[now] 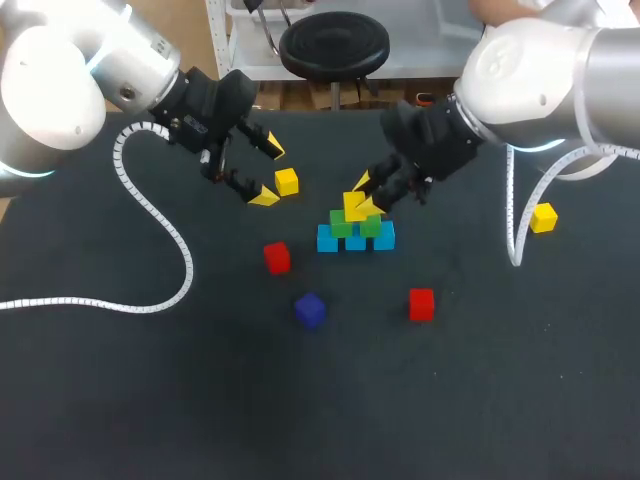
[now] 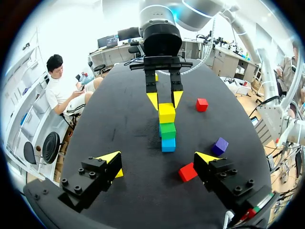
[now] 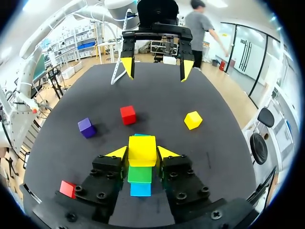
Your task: Place the blue cubes, place green cubes on the blue cubes, place the yellow cubes on the green cubes, then place the red cubes on the yellow cubes, and place purple cube on the red cubes.
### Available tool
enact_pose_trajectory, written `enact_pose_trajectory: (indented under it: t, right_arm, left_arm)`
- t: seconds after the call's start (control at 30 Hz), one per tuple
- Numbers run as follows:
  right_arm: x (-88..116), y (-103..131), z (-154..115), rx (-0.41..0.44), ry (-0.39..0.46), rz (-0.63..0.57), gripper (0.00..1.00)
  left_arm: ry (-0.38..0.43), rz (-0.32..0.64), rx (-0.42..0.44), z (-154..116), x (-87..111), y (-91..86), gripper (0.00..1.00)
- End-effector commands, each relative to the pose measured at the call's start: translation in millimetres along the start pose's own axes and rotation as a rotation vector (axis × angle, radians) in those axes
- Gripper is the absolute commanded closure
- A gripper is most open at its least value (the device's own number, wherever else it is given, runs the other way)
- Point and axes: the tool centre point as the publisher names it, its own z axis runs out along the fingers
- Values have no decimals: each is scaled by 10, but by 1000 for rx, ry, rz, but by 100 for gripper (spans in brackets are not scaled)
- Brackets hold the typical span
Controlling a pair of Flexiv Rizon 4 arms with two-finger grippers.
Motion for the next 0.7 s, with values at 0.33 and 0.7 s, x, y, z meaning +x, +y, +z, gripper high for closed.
enact_pose_trajectory:
  t: [0.33, 0.7]
  right_arm:
    - [14, 22, 1, 5, 2, -1, 100]
    - [49, 27, 16, 4, 2, 7, 95]
  left_arm:
    - [0, 1, 1, -1, 3, 6, 0]
    - [0, 1, 1, -1, 3, 6, 0]
